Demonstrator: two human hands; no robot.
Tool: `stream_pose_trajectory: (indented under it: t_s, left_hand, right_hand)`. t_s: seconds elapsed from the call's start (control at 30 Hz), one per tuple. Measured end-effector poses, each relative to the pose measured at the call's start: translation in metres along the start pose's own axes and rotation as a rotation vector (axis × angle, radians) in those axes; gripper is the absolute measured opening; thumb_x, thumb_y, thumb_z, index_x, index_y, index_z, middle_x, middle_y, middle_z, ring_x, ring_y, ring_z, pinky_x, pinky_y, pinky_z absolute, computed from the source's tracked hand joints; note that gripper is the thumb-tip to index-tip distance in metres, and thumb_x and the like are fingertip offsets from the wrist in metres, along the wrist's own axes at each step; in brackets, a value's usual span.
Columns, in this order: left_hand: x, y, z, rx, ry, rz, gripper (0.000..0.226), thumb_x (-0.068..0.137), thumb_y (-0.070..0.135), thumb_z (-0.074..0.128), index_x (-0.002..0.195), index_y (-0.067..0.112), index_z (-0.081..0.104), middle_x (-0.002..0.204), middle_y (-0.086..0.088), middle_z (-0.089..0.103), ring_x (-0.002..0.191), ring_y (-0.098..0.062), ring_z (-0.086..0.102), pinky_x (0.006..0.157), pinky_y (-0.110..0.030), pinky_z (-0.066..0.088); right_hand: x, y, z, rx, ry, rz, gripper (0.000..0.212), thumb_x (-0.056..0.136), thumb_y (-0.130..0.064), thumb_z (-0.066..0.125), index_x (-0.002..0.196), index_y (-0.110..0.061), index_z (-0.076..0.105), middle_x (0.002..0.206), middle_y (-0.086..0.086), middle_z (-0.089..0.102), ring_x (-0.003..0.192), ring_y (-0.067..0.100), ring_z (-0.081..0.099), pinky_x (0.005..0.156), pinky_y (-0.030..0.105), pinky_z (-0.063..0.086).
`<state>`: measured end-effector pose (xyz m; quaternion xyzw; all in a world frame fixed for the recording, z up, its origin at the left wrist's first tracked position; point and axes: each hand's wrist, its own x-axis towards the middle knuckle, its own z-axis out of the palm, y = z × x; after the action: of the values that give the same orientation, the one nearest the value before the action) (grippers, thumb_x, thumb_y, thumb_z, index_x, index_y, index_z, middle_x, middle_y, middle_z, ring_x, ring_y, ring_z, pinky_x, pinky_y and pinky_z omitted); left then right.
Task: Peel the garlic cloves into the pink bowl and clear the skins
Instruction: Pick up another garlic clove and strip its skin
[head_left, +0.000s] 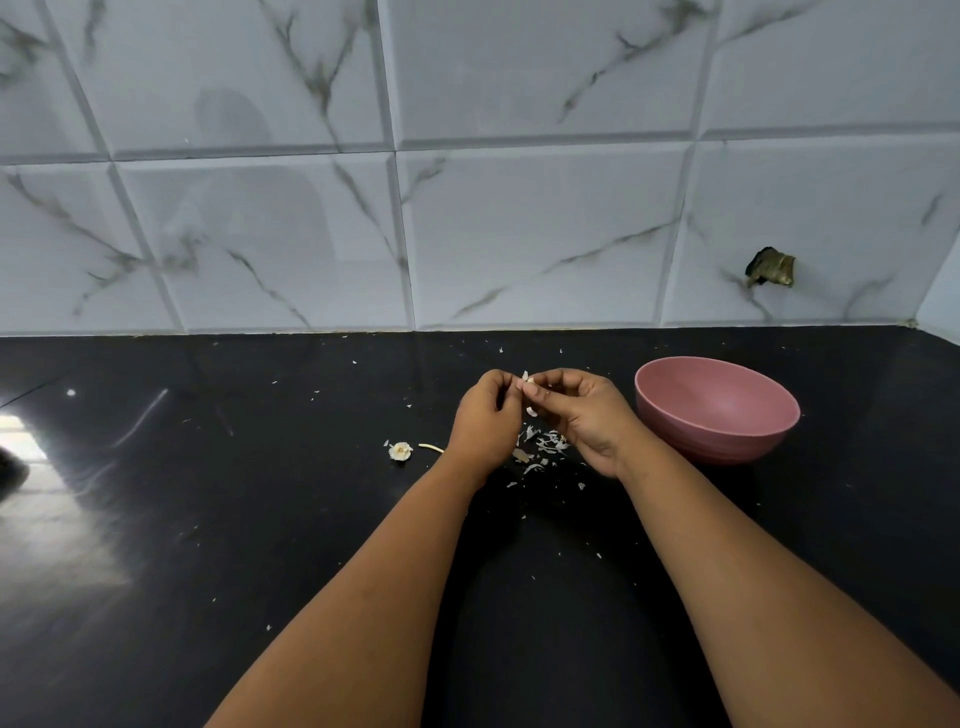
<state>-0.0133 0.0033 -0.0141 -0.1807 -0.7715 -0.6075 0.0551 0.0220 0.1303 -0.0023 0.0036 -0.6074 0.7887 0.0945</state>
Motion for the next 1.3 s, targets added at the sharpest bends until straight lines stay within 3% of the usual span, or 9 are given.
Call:
stream_pose_trajectory:
  t_s: [0.1,0.33,0.47,0.63,0.73,0.83,0.93,1.03,1.3]
  left_hand:
    - [-0.001,0.001,0.002,0.044,-0.016,0.02,0.016,0.102,0.022,0.048,0.089,0.021,0.056,0.075,0.006,0.058,0.062,-0.004,0.048,0.056,-0.016,0.041]
    - [-0.003,0.006,-0.002,0.023,-0.007,-0.039,0.03,0.097,0.016,0.041,0.072,0.004,0.052,0.067,-0.001,0.05,0.063,-0.013,0.044,0.063,-0.032,0.036]
    - [-0.003,0.003,-0.007,0.411,-0.062,0.06,0.039,0.092,0.027,0.057,0.058,0.008,0.051,0.05,0.006,0.047,0.053,-0.006,0.043,0.058,-0.027,0.037]
    - [-0.005,0.003,-0.007,0.689,-0.215,0.085,0.026,0.077,0.044,0.077,0.071,0.025,0.06,0.087,0.005,0.067,0.095,-0.012,0.058,0.086,-0.029,0.048]
    - [-0.006,0.007,-0.009,0.513,-0.157,0.099,0.019,0.079,0.03,0.079,0.095,0.024,0.07,0.081,0.009,0.071,0.085,-0.007,0.066,0.089,-0.029,0.051]
    - [-0.004,0.008,-0.008,0.421,-0.044,0.096,0.025,0.083,0.047,0.074,0.079,0.022,0.071,0.06,0.008,0.065,0.062,-0.003,0.06,0.069,-0.025,0.047]
    - [-0.003,0.006,-0.006,0.398,0.004,0.102,0.032,0.083,0.055,0.07,0.089,0.024,0.074,0.074,0.009,0.068,0.074,-0.007,0.063,0.072,-0.026,0.048]
    - [-0.005,0.008,-0.004,0.187,0.017,0.072,0.033,0.083,0.039,0.076,0.111,0.022,0.071,0.09,0.01,0.071,0.085,-0.005,0.067,0.082,-0.024,0.052]
    - [-0.006,0.011,-0.003,-0.188,0.054,0.021,0.006,0.087,0.018,0.074,0.091,0.013,0.073,0.083,-0.006,0.075,0.075,-0.009,0.068,0.068,-0.022,0.054]
  right_hand:
    - [0.003,0.0,0.0,0.049,0.025,0.023,0.005,0.087,-0.007,0.066,0.092,-0.007,0.068,0.089,0.007,0.07,0.079,0.014,0.064,0.075,0.024,0.054]
    - [0.005,-0.006,-0.001,0.118,0.112,0.017,0.02,0.099,-0.015,0.051,0.097,-0.011,0.07,0.088,0.002,0.07,0.077,0.011,0.063,0.069,0.023,0.05]
    - [0.005,-0.009,-0.003,0.183,0.144,0.014,0.019,0.098,-0.018,0.053,0.098,-0.012,0.072,0.082,0.001,0.07,0.071,0.008,0.063,0.063,0.019,0.052]
    - [0.003,-0.009,-0.001,0.149,0.172,-0.031,0.011,0.095,-0.014,0.059,0.094,-0.012,0.07,0.073,0.001,0.071,0.063,0.005,0.064,0.056,0.015,0.05]
    - [0.002,-0.009,0.0,0.094,0.181,-0.081,0.011,0.096,-0.01,0.058,0.09,-0.012,0.067,0.07,0.002,0.071,0.059,0.004,0.061,0.054,0.015,0.048]
    - [0.002,-0.01,0.001,0.066,0.178,-0.092,0.011,0.096,-0.009,0.057,0.09,-0.01,0.066,0.074,0.006,0.069,0.06,0.007,0.06,0.055,0.016,0.05]
    - [0.001,-0.009,0.002,0.063,0.181,-0.078,0.01,0.095,-0.009,0.057,0.091,-0.008,0.066,0.079,0.006,0.064,0.064,0.009,0.058,0.059,0.018,0.052]
    - [0.0,-0.01,0.004,0.081,0.171,-0.075,0.011,0.096,-0.008,0.056,0.091,-0.007,0.066,0.077,0.004,0.061,0.062,0.009,0.057,0.058,0.017,0.053]
    - [-0.003,-0.011,0.007,0.084,0.127,-0.062,0.011,0.093,-0.001,0.058,0.095,-0.009,0.065,0.084,0.004,0.067,0.067,0.007,0.06,0.063,0.016,0.052]
